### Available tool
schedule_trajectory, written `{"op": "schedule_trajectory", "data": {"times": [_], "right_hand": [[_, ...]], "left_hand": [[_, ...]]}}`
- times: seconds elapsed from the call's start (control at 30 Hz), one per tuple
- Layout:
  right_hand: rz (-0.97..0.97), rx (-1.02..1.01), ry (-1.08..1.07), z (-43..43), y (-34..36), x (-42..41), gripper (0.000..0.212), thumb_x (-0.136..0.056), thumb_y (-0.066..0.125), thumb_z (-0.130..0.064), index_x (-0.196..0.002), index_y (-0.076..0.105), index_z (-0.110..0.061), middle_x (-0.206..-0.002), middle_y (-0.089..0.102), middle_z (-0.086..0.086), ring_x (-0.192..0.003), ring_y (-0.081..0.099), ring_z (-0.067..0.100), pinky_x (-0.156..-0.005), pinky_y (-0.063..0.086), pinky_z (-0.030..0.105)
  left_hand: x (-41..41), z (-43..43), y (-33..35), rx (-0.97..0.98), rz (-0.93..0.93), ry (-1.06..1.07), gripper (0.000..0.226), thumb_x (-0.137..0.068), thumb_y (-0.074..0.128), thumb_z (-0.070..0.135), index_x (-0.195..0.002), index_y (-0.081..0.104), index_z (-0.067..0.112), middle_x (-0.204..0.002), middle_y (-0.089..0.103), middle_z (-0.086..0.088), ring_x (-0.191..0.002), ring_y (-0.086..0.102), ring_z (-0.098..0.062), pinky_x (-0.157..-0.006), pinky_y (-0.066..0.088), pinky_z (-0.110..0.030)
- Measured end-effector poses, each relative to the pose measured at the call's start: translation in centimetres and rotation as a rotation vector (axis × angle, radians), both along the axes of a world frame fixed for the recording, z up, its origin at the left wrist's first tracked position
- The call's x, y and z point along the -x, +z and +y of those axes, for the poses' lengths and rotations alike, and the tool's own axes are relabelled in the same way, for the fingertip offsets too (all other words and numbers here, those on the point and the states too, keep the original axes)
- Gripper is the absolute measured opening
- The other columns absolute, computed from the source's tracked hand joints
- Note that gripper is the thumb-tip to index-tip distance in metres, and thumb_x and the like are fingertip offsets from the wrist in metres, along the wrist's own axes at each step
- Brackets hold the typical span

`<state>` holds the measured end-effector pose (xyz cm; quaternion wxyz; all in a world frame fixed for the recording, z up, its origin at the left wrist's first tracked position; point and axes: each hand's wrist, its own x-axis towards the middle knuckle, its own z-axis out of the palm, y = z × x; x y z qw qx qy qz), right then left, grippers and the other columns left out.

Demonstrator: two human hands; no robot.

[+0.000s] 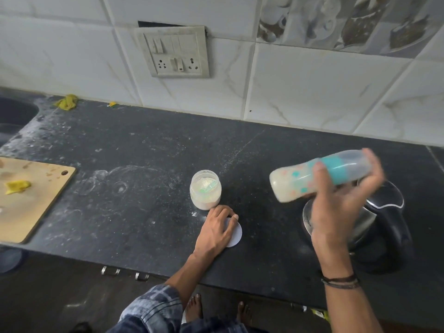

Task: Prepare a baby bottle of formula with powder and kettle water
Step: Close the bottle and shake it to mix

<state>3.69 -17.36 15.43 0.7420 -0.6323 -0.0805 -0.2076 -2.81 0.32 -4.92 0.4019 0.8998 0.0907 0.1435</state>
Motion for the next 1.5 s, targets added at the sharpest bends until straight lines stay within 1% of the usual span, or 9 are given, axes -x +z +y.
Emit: {"op": "schedule_trajectory", "data": {"times": [0.07,0.23,0.33,0.4,0.53,0.6,0.77,0.93,1.5], "right_hand": [[-0.021,-0.052,-0.072,-0.2,-0.1,-0.6,0.071,-0.095,0.069,-0.003,-0.149,0.023,-0.005,-0.127,0.051,-0.004,-0.099,0.065,0.002,-0.083,0.055,0.023],[0.068,0.213,0.135,-0.4,-1.2,-1.1,0.073,-0.083,0.084,-0.015,-0.139,0.038,-0.026,-0.128,0.054,0.001,-0.102,0.066,0.014,-0.081,0.057,0.029],[-0.011,0.000,-0.031,0.0,-0.5,-0.8,0.069,-0.091,0.073,0.001,-0.141,0.028,-0.011,-0.124,0.049,-0.004,-0.099,0.063,0.001,-0.083,0.054,0.021],[-0.020,-0.024,-0.072,0.0,-0.6,-1.0,0.067,-0.093,0.071,0.000,-0.142,0.026,-0.009,-0.126,0.048,-0.005,-0.098,0.062,0.000,-0.084,0.054,0.022],[0.089,0.500,0.205,-0.4,-2.9,-1.6,0.075,-0.084,0.084,-0.021,-0.142,0.037,-0.030,-0.118,0.054,-0.034,-0.097,0.064,0.005,-0.081,0.058,0.034],[0.092,0.703,0.255,-0.6,-4.3,-1.7,0.076,-0.081,0.085,-0.034,-0.139,0.036,-0.044,-0.120,0.055,-0.031,-0.100,0.066,0.011,-0.083,0.059,0.043],[0.106,0.898,0.271,-0.3,-7.0,-1.9,0.076,-0.083,0.082,-0.041,-0.140,0.032,-0.049,-0.129,0.054,-0.024,-0.108,0.061,0.013,-0.083,0.045,0.029],[0.065,0.947,0.283,0.0,-9.7,-2.6,0.076,-0.086,0.080,-0.041,-0.144,0.031,-0.045,-0.138,0.055,-0.015,-0.107,0.059,0.016,-0.084,0.048,0.031],[-0.041,0.946,0.177,0.2,-15.8,-0.9,0.073,-0.088,0.079,-0.033,-0.147,0.038,-0.029,-0.121,0.059,0.003,-0.099,0.051,0.017,-0.076,0.051,0.030]], "left_hand": [[0.0,0.0,0.0,-0.003,-0.009,0.001,0.018,-0.103,0.050,0.030,-0.099,0.064,0.019,-0.106,0.060,0.012,-0.108,0.049,-0.005,-0.098,0.029,-0.008],[0.1,0.0,0.0,0.005,-0.012,-0.004,0.014,-0.103,0.054,0.027,-0.099,0.064,0.019,-0.107,0.059,0.013,-0.108,0.048,-0.004,-0.098,0.029,-0.008],[0.1,-0.1,0.1,0.009,-0.002,-0.003,0.013,-0.104,0.054,0.025,-0.099,0.064,0.019,-0.107,0.060,0.012,-0.108,0.048,-0.005,-0.098,0.029,-0.009],[0.1,0.0,0.1,0.005,-0.004,0.002,0.013,-0.104,0.054,0.025,-0.099,0.064,0.018,-0.107,0.060,0.011,-0.108,0.049,-0.005,-0.098,0.030,-0.009],[0.2,0.1,0.0,0.002,-0.020,-0.008,0.012,-0.104,0.055,0.023,-0.099,0.064,0.018,-0.106,0.061,0.010,-0.107,0.049,-0.004,-0.099,0.029,-0.009],[0.1,0.0,0.0,0.002,-0.012,-0.008,0.012,-0.104,0.055,0.025,-0.100,0.064,0.019,-0.107,0.060,0.011,-0.108,0.049,-0.005,-0.098,0.029,-0.008],[0.0,0.1,-0.1,-0.001,-0.011,-0.005,0.013,-0.104,0.054,0.026,-0.100,0.064,0.019,-0.108,0.061,0.010,-0.108,0.049,-0.006,-0.098,0.031,-0.010],[0.0,0.1,-0.3,-0.004,-0.013,0.000,0.014,-0.104,0.053,0.028,-0.100,0.064,0.020,-0.108,0.061,0.010,-0.108,0.050,-0.007,-0.098,0.035,-0.015],[0.1,0.0,-0.1,-0.020,-0.028,-0.004,0.024,-0.104,0.047,0.035,-0.101,0.064,0.018,-0.107,0.060,0.010,-0.107,0.049,-0.006,-0.098,0.030,-0.009]]}}
